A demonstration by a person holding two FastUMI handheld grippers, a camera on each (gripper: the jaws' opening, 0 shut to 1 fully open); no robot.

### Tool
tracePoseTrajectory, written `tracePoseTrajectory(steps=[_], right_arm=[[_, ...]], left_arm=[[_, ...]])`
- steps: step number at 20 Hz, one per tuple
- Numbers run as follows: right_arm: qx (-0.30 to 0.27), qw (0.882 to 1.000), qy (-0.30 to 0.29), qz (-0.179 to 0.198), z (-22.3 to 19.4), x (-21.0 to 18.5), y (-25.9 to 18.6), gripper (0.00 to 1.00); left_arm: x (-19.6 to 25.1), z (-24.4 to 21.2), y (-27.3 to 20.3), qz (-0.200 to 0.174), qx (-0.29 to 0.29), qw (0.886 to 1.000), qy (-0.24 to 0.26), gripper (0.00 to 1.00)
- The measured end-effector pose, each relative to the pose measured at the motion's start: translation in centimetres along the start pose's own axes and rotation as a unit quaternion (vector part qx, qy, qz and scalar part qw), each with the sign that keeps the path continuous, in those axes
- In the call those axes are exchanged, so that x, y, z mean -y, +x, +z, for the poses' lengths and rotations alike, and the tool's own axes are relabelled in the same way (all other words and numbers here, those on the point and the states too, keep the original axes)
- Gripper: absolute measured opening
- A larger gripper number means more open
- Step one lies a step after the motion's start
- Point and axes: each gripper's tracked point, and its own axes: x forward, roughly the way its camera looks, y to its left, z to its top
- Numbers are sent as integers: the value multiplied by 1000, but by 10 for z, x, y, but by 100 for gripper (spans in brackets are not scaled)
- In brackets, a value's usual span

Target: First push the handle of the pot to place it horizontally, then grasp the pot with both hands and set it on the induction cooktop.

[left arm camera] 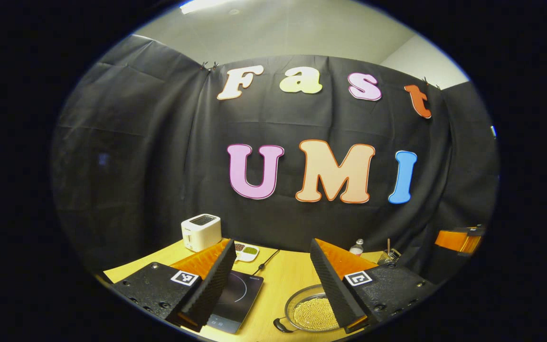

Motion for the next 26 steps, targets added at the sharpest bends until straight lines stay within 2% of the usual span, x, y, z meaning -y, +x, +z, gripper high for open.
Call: tracePoseTrajectory(steps=[2,3,5,7,9,10,11,12,13,14,17,18,20,22,25,26], right_arm=[[-3,1000,0,-2,-2,-13,-3,67],[-4,1000,-3,-4,-5,-19,-4,64],[-1,1000,-6,-17,-6,-25,-4,64],[-7,1000,5,-14,-12,-39,-7,34],[-4,1000,11,-21,-17,-45,-7,34],[-1,999,20,-40,-15,-43,-14,33],[0,999,26,-39,-17,-45,-10,16],[-6,999,28,-37,-23,-49,-10,0],[-9,999,26,-41,-28,-52,-11,6],[-10,999,18,-45,-29,-53,-12,6],[-19,999,-4,-36,-44,-64,-17,6],[-27,999,-5,-31,-51,-69,-17,6],[-50,998,-6,-25,-71,-75,-17,6],[-73,997,-9,-24,-92,-83,-16,6],[-118,993,-6,-15,-134,-99,-16,6],[-135,991,-2,-11,-148,-104,-16,6]], left_arm=[[-10,0,7,-6,-5,1000,-1,92],[-16,-3,8,-9,-9,1000,3,96],[-24,-2,11,-16,-12,1000,11,96],[-31,-3,13,-23,-14,1000,17,92],[-37,-7,13,-29,-20,999,21,92],[-40,-8,12,-32,-21,999,24,92],[-43,-8,13,-34,-22,999,27,96],[-46,-9,14,-37,-23,999,30,92],[-48,-11,13,-40,-25,998,31,92],[-50,-11,13,-44,-26,998,32,96],[-57,-13,14,-51,-28,998,33,96],[-59,-13,14,-53,-28,998,33,92],[-64,-15,13,-56,-29,997,34,96],[-69,-15,12,-59,-28,997,38,92],[-79,-20,12,-63,-31,997,40,92],[-83,-21,11,-64,-33,997,39,96]])
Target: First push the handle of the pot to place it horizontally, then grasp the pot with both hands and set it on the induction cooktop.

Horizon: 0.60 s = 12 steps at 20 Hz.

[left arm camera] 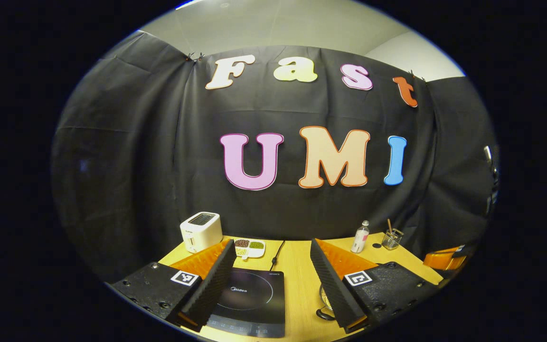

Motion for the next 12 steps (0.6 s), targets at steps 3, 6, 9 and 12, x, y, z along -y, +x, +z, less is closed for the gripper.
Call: tracePoseTrajectory(steps=[3,6,9,12], right_arm=[[-60,998,13,11,-48,-13,11,6],[-110,994,15,16,-87,-24,19,6],[-148,989,14,22,-115,-36,26,6],[-192,981,13,25,-139,-44,32,6]], left_arm=[[-11,-8,-1,-3,-6,1000,-6,96],[-24,-15,-5,-1,-13,1000,-2,92],[-41,-18,-11,8,-12,1000,2,96],[-57,-27,-17,18,-21,1000,-2,96]])
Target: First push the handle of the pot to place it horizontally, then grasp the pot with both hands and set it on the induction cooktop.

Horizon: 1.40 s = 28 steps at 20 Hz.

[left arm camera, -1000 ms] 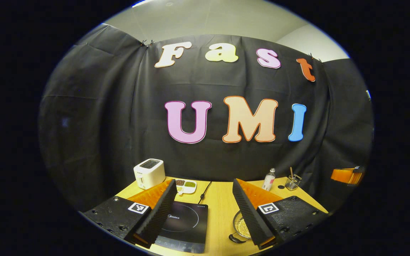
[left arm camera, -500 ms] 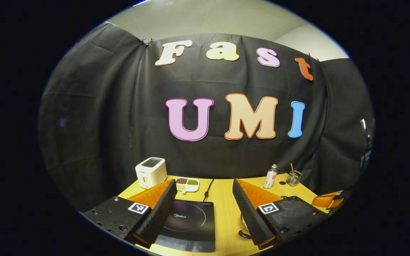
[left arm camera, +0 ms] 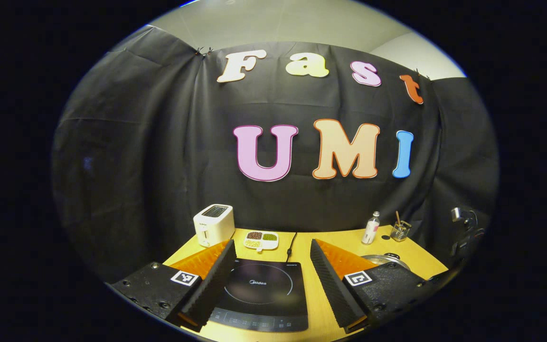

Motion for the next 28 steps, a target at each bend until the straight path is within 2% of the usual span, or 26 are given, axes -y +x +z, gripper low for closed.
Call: tracePoseTrajectory(steps=[1,2,3,4,9,10,11,12,13,16,24,25,27,28], right_arm=[[-17,1000,3,2,-9,-3,6,6],[-29,1000,8,4,-14,-6,11,6],[-37,999,13,3,-17,-6,16,6],[-47,999,14,-3,-21,-4,20,6],[-83,996,3,-18,-39,-1,43,7],[-92,996,0,-19,-44,-2,46,7],[-100,995,-3,-19,-47,-3,50,7],[-105,994,-6,-19,-50,-5,54,7],[-112,993,-12,-21,-54,-6,58,7],[-130,991,-22,-30,-61,-5,70,6],[-139,990,-12,-24,-57,-24,90,6],[-140,990,-13,-24,-56,-25,91,0],[-142,989,-13,-25,-54,-28,94,0],[-144,989,-9,-23,-53,-30,96,18]], left_arm=[[-6,-4,-2,4,-4,1000,-1,92],[-12,-7,-2,8,-7,1000,-1,96],[-17,-11,-4,13,-11,1000,-2,92],[-22,-13,-5,18,-14,1000,-3,96],[-37,-25,-8,32,-26,999,-11,96],[-39,-26,-8,34,-27,999,-12,92],[-40,-27,-8,36,-27,999,-14,96],[-40,-27,-9,36,-27,999,-17,93],[-40,-29,-8,36,-28,999,-19,96],[-38,-31,-6,35,-30,999,-24,96],[-24,-33,-1,17,-35,999,-36,96],[-22,-33,-1,15,-35,999,-37,96],[-21,-34,-1,11,-35,999,-36,96],[-20,-35,0,9,-37,999,-36,96]])
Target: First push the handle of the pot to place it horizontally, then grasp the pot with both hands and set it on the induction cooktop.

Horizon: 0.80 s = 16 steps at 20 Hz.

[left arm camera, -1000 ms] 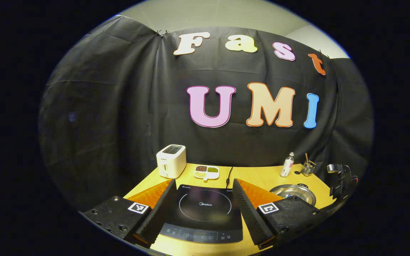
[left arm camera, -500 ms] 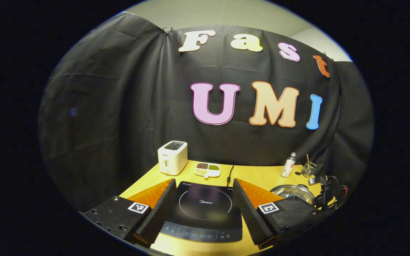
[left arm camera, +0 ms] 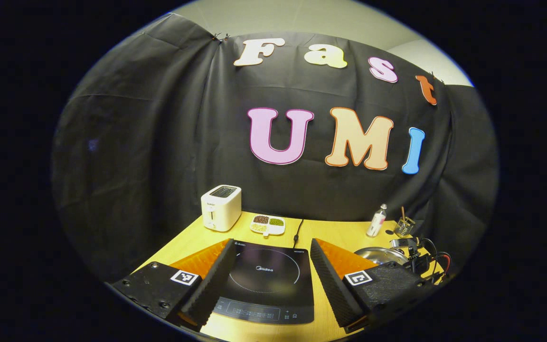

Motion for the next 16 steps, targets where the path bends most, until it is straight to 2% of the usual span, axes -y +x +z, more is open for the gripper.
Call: tracePoseTrajectory(steps=[2,4,5,6,9,10,15,16], right_arm=[[-3,1000,12,5,7,-6,4,0],[-4,1000,24,8,14,-13,9,0],[-4,999,32,10,19,-17,12,0],[-5,999,40,11,23,-21,15,6],[-5,998,64,17,38,-31,24,6],[-3,997,69,20,44,-35,26,0],[1,996,89,14,63,-48,38,0],[1,996,89,12,68,-48,39,4]], left_arm=[[0,-2,1,-5,-3,1000,0,96],[-2,-5,2,-6,-7,1000,2,93],[-4,-8,3,-5,-9,1000,3,96],[-5,-9,4,-3,-12,1000,4,96],[-7,-12,4,-6,-15,1000,4,96],[-8,-14,4,-7,-17,1000,2,96],[-17,-27,5,-2,-30,1000,-9,96],[-18,-29,4,-3,-33,999,-11,96]])
